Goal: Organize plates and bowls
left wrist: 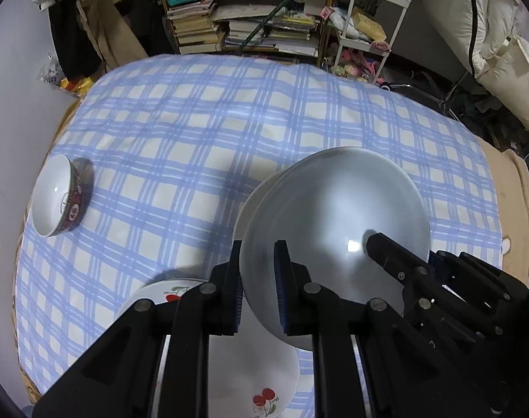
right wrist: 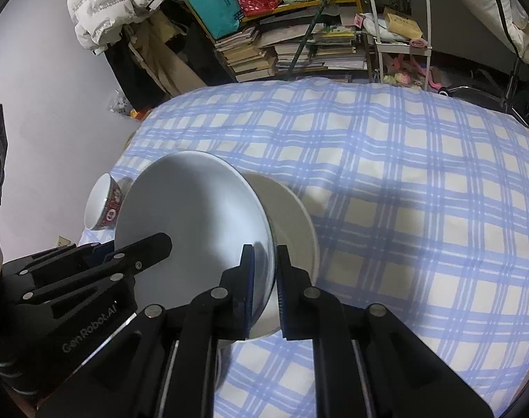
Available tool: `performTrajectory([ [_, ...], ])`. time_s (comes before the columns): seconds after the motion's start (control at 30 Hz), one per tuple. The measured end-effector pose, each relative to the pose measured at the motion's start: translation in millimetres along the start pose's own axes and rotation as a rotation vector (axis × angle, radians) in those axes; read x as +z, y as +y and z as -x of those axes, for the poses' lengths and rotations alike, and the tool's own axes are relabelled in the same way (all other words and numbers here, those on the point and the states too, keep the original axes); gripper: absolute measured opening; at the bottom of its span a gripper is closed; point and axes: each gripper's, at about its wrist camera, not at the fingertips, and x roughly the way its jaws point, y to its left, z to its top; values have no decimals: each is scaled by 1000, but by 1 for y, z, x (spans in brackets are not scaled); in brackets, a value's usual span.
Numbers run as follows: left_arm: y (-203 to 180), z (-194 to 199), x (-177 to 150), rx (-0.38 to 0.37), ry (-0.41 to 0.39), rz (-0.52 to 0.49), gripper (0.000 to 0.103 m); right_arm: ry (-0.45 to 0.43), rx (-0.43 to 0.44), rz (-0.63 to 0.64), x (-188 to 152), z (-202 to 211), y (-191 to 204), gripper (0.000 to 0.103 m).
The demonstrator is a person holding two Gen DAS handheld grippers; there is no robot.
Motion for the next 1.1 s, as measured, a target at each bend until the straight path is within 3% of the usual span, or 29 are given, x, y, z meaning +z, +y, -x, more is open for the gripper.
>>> performTrajectory([
  [0.6,5,-36,-2,-28,60,25,17,9,-96,80,6,-21,5,13],
  [1.1,10,-16,-5,51,-5,26,17,-14,-100,123,5,-22,8,17],
])
